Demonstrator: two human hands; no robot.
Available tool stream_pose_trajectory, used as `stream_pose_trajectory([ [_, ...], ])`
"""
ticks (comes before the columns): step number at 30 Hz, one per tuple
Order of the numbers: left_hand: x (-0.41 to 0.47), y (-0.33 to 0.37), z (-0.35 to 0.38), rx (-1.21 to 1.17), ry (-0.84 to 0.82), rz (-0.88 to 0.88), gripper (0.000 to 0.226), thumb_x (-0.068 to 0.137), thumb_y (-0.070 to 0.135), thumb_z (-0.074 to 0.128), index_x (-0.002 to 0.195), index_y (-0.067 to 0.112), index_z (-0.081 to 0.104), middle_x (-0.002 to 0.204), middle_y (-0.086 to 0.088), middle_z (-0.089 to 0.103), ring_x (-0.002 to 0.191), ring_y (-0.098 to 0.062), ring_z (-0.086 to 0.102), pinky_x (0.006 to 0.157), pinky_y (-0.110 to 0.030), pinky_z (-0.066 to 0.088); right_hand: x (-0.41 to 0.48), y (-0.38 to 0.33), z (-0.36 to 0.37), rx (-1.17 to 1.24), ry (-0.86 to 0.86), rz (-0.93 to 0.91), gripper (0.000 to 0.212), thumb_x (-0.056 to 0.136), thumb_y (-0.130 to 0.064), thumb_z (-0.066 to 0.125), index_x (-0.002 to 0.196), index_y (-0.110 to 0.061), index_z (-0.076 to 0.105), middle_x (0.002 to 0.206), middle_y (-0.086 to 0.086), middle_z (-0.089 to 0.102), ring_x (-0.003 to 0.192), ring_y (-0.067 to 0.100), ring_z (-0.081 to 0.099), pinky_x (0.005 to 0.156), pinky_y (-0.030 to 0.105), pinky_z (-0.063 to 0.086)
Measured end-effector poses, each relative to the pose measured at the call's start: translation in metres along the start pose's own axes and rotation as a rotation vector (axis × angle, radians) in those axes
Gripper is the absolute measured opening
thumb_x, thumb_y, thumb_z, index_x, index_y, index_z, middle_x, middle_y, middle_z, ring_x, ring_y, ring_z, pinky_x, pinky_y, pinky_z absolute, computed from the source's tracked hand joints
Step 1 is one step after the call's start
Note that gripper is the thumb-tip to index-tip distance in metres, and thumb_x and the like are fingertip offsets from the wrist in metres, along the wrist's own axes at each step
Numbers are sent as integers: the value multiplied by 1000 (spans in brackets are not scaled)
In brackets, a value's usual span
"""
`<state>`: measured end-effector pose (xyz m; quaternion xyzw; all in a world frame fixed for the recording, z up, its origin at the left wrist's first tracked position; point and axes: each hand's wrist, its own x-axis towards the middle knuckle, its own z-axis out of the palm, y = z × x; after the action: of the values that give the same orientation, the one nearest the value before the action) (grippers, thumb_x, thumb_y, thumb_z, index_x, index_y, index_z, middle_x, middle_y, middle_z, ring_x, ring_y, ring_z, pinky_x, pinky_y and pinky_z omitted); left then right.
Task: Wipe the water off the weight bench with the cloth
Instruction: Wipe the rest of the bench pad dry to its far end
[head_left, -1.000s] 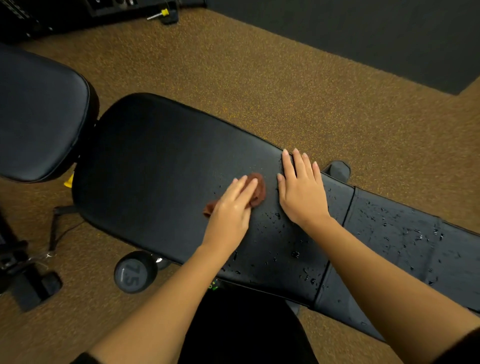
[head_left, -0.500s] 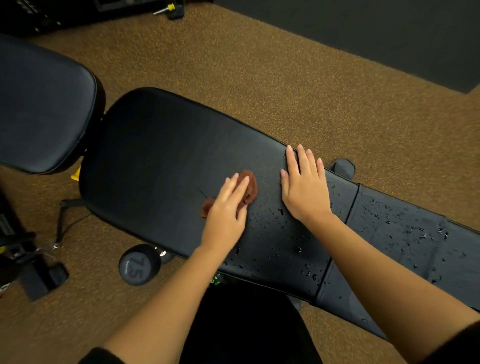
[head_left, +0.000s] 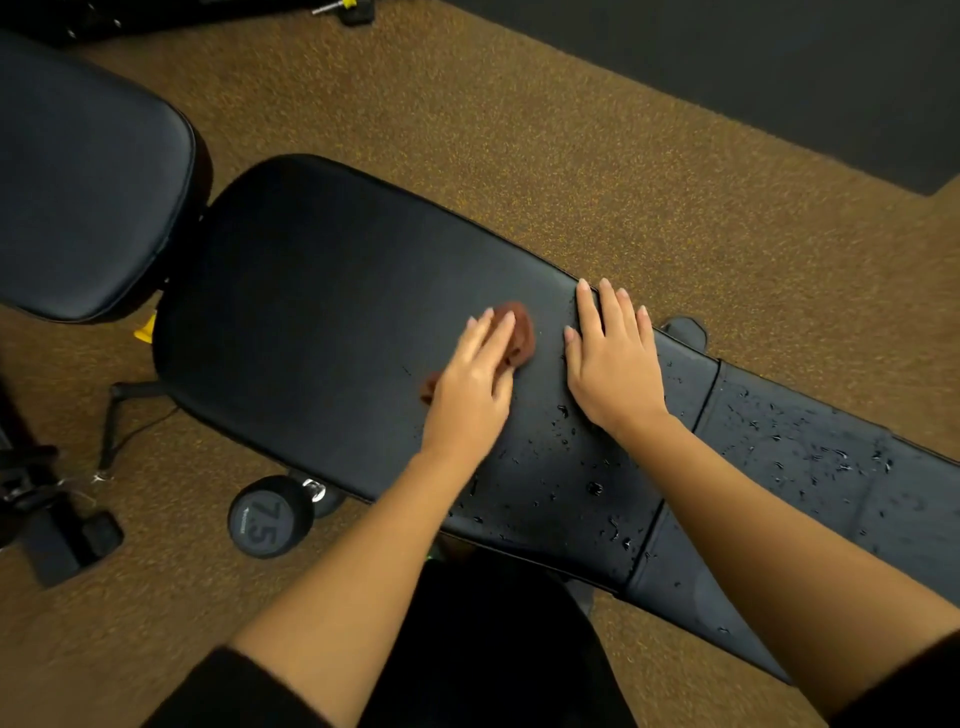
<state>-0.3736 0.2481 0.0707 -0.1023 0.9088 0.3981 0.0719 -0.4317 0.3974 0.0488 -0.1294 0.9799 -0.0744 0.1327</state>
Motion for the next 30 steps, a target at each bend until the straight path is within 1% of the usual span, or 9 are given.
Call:
stream_pose_trajectory([
  [5, 21, 6, 6, 54, -59, 13, 53, 93, 5, 49, 143, 14, 35, 152, -8, 27, 143, -23, 15, 113, -25, 14, 0, 0, 0, -7, -11, 7, 52, 101, -31, 28, 149, -10, 18, 153, 16, 22, 142, 33, 17, 115, 45, 9],
  [12, -17, 6, 5, 101, -218, 132, 53, 93, 3, 49, 142, 15, 36, 152, -6, 29, 143, -23, 19, 114, -25, 14, 0, 1, -2, 15, -38, 5, 53, 101, -30, 29, 149, -9, 19, 154, 17, 21, 142, 33, 16, 115, 46, 9],
  [14, -21, 2, -5, 73, -159, 83, 51, 93, 4, 47, 142, 15, 37, 151, -6, 30, 142, -22, 19, 112, -22, 12, 2, 2, -5, 19, -68, 4, 54, 101, -33, 27, 149, -11, 15, 155, 14, 17, 143, 31, 12, 116, 44, 7],
  [16, -21, -5, -21, 42, -32, 1, 50, 93, 5, 48, 141, 15, 39, 151, -6, 31, 142, -22, 20, 110, -19, 9, 2, 4, -7, 14, -87, 0, 55, 101, -35, 26, 150, -13, 13, 156, 13, 15, 143, 30, 10, 116, 43, 6],
  [19, -17, -23, -45, 41, 88, -111, 48, 94, 5, 47, 141, 12, 39, 151, -8, 29, 143, -23, 18, 112, -23, 10, 1, 3, -9, 12, -94, 9, 55, 101, -35, 25, 150, -13, 12, 156, 13, 14, 143, 30, 10, 116, 43, 5],
  [21, -15, -38, -54, 71, 80, -170, 48, 95, 8, 46, 142, 13, 36, 152, -8, 27, 143, -22, 15, 113, -25, 11, 1, -1, -8, 11, -92, 21, 55, 101, -34, 26, 150, -12, 12, 156, 14, 15, 143, 31, 10, 115, 45, 5],
  [24, -16, -50, -53, 108, 15, -181, 50, 95, 9, 47, 143, 13, 34, 153, -8, 26, 143, -23, 15, 113, -25, 12, 2, -4, -8, 13, -104, 42, 56, 101, -34, 25, 150, -11, 11, 156, 15, 13, 143, 32, 9, 115, 45, 4],
  [27, -21, -49, -47, 94, 19, -158, 50, 94, 8, 49, 142, 14, 36, 152, -8, 28, 142, -23, 18, 109, -18, 10, 1, -3, -8, 4, -109, 50, 56, 101, -35, 25, 150, -11, 10, 156, 15, 11, 143, 32, 8, 115, 45, 4],
  [30, -32, -45, -40, 107, -25, -105, 51, 94, 7, 49, 142, 14, 36, 152, -7, 28, 142, -22, 19, 105, -13, 6, 0, -3, -7, -2, -107, 58, 57, 101, -35, 26, 150, -11, 10, 156, 15, 11, 143, 33, 8, 115, 45, 4],
])
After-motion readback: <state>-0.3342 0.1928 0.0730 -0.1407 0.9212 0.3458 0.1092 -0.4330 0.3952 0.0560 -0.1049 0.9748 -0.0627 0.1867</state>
